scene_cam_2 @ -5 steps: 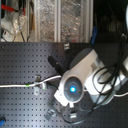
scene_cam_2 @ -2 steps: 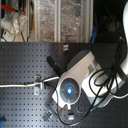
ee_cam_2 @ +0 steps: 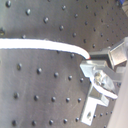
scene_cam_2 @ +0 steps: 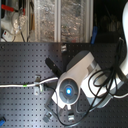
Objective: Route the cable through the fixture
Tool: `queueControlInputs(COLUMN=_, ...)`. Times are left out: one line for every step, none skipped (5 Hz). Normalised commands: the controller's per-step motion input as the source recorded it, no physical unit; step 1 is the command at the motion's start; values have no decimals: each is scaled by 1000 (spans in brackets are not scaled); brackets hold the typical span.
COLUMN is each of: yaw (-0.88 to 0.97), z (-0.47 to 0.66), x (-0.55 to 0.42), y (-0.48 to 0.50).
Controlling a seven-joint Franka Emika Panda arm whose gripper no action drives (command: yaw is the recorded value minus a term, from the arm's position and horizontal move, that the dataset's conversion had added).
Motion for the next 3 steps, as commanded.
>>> queueControlInputs(yaw=0, z=-63, x=-151, y=-174)
queueControlInputs(yaw=0, z=-41, x=3, y=-3)
queueControlInputs(yaw=-169, z=-147, x=87, y=-426)
